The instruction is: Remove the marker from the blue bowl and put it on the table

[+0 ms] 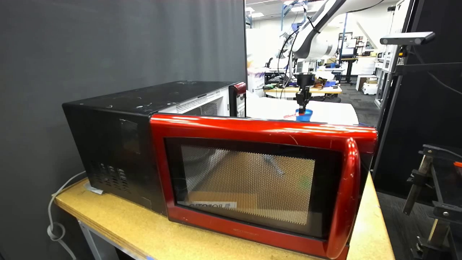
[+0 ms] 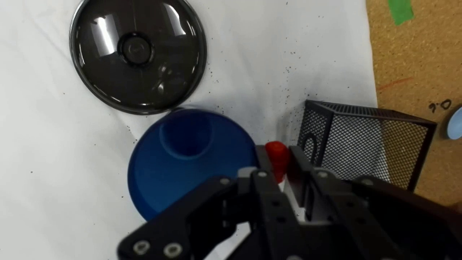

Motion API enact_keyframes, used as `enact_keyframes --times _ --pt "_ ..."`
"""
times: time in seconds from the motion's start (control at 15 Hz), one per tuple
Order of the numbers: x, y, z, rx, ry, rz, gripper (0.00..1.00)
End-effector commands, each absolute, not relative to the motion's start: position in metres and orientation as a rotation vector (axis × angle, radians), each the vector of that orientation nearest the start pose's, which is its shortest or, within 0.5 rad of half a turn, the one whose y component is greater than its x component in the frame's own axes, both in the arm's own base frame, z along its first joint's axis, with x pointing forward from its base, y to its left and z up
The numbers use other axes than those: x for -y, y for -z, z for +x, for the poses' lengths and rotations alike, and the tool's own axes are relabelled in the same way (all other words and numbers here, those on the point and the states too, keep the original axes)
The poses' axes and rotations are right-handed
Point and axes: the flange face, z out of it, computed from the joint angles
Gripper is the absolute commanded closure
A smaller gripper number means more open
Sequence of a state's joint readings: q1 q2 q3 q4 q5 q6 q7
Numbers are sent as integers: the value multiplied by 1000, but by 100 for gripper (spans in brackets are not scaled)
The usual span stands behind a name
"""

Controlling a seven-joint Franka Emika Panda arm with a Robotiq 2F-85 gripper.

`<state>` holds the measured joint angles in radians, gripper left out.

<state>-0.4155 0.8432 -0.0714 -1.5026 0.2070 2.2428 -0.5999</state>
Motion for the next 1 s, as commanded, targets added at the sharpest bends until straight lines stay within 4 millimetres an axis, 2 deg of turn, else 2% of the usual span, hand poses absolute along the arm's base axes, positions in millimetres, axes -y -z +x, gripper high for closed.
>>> enact_keyframes --times 0.0,0.47,0.53,0.73,0.87,0.93 --pt "314 -158 612 28 -9 -3019 95" --pt "316 -160 608 -2 72 -3063 95" --pt "296 -179 612 -27 2 -3058 95" --pt "282 -213 635 -103 -53 -3070 95" --pt "269 -235 644 -134 -93 -3074 95" --pt "263 -236 630 -171 -135 -3085 95"
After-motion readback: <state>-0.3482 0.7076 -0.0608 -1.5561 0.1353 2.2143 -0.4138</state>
